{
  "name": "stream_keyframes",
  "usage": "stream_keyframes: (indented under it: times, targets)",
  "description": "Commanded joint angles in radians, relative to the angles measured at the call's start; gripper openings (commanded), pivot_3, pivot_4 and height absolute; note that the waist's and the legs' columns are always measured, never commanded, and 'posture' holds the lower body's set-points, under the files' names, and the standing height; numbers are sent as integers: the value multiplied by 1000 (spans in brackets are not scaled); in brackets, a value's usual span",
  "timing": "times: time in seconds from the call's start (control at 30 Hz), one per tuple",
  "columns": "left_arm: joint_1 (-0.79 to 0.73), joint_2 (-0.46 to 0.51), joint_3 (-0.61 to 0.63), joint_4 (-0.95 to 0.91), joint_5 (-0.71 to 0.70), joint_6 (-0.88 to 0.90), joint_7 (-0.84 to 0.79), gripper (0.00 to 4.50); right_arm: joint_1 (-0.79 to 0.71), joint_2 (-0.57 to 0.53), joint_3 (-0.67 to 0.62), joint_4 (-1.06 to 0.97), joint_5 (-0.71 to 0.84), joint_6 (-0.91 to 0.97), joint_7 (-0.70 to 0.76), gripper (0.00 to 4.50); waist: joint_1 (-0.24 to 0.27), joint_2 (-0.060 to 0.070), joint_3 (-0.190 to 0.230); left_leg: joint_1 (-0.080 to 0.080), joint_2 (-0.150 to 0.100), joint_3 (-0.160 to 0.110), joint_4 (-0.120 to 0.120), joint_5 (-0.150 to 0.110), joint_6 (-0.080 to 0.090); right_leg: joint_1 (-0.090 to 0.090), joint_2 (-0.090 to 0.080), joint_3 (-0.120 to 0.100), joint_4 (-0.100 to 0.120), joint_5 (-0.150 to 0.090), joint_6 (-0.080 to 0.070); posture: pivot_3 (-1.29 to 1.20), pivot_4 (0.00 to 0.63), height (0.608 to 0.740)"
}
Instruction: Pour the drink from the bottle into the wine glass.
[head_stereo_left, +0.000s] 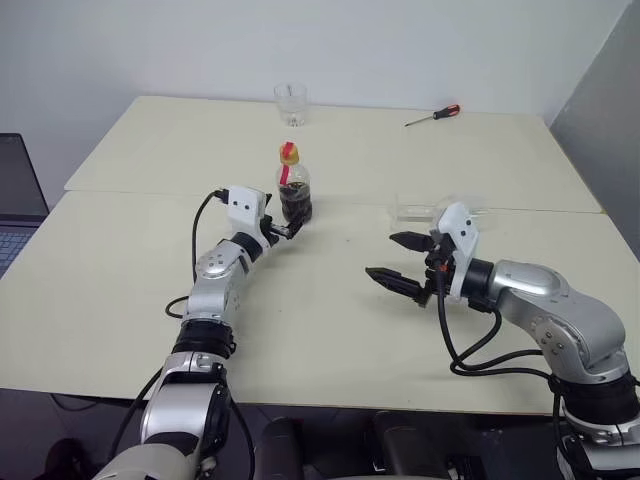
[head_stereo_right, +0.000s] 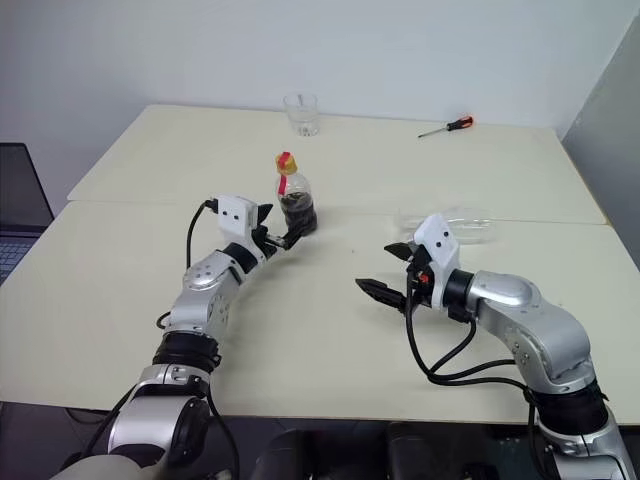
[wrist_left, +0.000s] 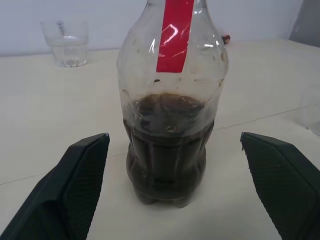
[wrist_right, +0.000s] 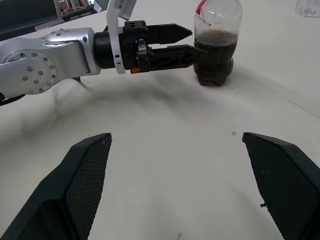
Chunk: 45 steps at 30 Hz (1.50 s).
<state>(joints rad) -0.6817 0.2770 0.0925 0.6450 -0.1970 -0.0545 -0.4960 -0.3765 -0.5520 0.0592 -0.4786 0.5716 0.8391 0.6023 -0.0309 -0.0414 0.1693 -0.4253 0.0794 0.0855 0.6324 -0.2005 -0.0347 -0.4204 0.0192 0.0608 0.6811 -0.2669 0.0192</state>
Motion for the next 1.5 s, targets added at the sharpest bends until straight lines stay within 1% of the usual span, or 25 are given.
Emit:
stream_keyframes:
  times: [0.03, 0.23, 0.47, 0.73, 0.97, 1.17, 1.5]
  targets:
    - [-51, -14, 5, 58, 12, -75, -4, 4463, 7, -7, -26, -41, 0, -12, -11, 4500, 0, 0, 0, 0, 0, 0, 0, 0, 0, 0, 0, 0, 0, 0, 0, 0, 150, 740]
    - [-117, -20, 10, 169, 26, -141, 0, 4463, 10, -1, -50, -40, 11, -13, -27, 4500, 0, 0, 0, -1, 0, 0, 1, 0, 0, 0, 0, -1, 0, 0, 0, 0, 150, 740]
    - [-214, -13, 14, 344, 41, -206, -15, 4463, 16, -5, -72, -43, 18, -7, -27, 4500, 0, 0, 0, -1, 0, 0, 1, 0, 0, 0, 0, -2, 0, 0, 0, 0, 150, 740]
    - [-263, -29, 30, 477, 43, -279, -47, 4463, 33, -6, -88, -65, 26, 5, -45, 4500, 0, 0, 0, -2, 0, -1, 2, 0, 0, 0, 0, -2, 0, 0, 0, 0, 150, 740]
    - [-318, -41, 35, 567, 75, -307, -18, 4463, 43, -16, -115, -98, 50, 38, -60, 4500, 0, 0, 0, -4, 0, -2, 4, 0, 0, 0, 0, -4, 0, 0, 0, 0, 150, 740]
    - [-346, -42, 38, 604, 96, -311, -8, 4463, 61, -34, -134, -130, 72, 65, -75, 4500, 1, 0, 0, -5, 0, -3, 4, 0, 0, 0, 0, -6, 0, 0, 0, 0, 150, 740]
    - [-399, -38, 66, 652, 113, -344, 75, 4463, 86, -64, -177, -188, 118, 136, -113, 4500, 1, 0, 0, -7, 0, -5, 7, 0, 0, 0, -1, -8, 0, 0, 0, 0, 150, 740]
